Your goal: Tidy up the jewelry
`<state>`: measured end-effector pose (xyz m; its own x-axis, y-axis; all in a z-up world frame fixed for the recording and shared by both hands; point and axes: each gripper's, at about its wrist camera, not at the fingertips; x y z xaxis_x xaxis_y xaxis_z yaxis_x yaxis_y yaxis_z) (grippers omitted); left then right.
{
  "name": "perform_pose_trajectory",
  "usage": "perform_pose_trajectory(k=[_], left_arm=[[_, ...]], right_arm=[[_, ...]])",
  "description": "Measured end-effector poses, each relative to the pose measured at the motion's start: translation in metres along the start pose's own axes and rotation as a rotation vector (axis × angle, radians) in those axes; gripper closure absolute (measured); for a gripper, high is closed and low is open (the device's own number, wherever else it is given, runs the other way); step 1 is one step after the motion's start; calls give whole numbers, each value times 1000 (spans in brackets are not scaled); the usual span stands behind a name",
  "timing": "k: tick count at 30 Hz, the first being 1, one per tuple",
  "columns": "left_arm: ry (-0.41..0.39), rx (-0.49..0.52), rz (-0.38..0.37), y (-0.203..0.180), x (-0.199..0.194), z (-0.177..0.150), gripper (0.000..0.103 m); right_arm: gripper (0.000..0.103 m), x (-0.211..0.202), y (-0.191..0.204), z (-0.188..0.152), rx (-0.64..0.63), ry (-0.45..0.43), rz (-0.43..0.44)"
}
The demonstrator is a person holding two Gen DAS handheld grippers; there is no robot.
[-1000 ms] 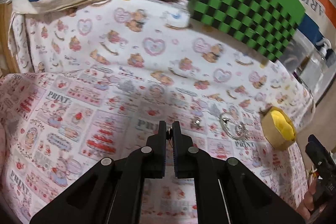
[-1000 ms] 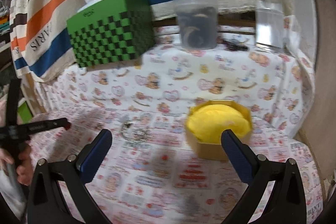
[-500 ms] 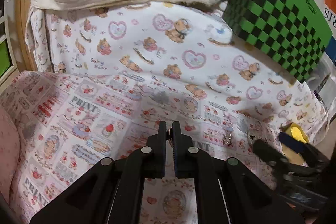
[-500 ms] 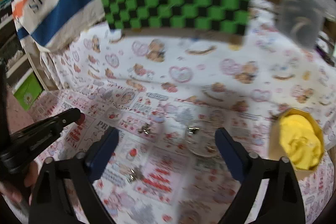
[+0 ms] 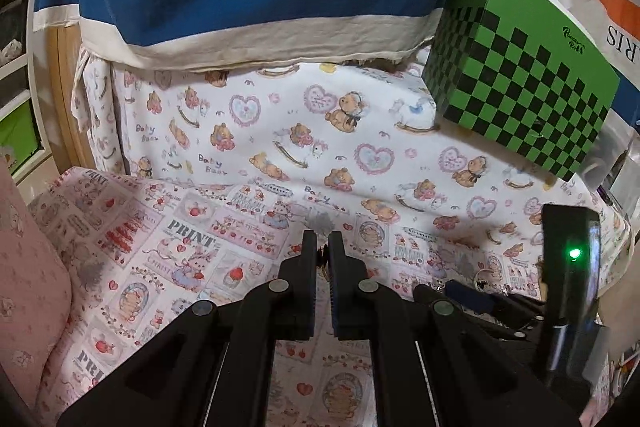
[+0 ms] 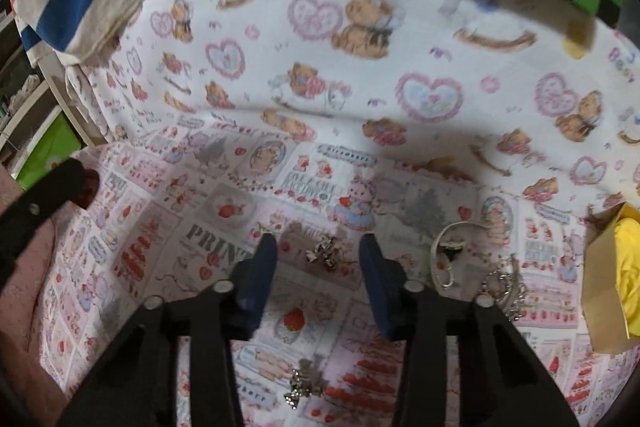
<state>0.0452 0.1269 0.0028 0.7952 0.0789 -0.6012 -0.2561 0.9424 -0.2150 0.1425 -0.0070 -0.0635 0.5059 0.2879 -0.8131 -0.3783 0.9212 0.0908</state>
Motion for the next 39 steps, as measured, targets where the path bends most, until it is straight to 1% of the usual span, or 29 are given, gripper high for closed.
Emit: perform_pose_trajectory(k=[1,2,6,11,13,17,20,24,26,30,32,34,36,39], left_arm=[[5,-1,-2,0,1,0,98],[8,-2,-2,-1,1,0,98],[16,4,-10,-3,1,0,98],[-7,21,-25,-8,-6,-1,98],[-12,53,-11,-14,-5,-3,98],[-6,107,-14,-27,-4,-10,98],[-1,127,-60,-35,-12,-15,98],[-52,179,-100,-49,-33,-17,98],[-54,171,-169,-51,-43,-16,98],[-114,187,-207,-69,-68,-9,98],[-131,208,-239,-84,-78,-4,98],[-142,224,-249,-103,-84,0,98],[-132,236,-277,-124,-84,5,98],[-90,256,-337,-163,-74,10,98]], right_arm=[[83,1,-1,-1,4,0,0],[86,0,-2,-2,14,-10,1],[86,-6,-7,-5,27,-15,4],[86,-31,-21,-18,26,-70,36],[86,-42,-28,-25,35,-94,59],[86,-55,-38,-33,37,-116,54],[86,-71,-49,-39,57,-154,82],[86,-98,-67,-50,85,-208,99],[86,-112,-79,-53,105,-232,115],[86,-147,-112,-57,161,-303,120],[86,-164,-130,-58,192,-347,123],[86,-179,-149,-58,233,-388,133],[86,-187,-165,-58,268,-412,137],[86,-199,-192,-56,328,-456,139]])
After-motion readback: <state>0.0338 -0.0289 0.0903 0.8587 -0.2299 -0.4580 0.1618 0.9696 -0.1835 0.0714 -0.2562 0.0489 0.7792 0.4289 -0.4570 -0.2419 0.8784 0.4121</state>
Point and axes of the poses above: each gripper's, at about its wrist camera, not at the fingertips, and x roughly the way its jaws point, y to its left, z to its top
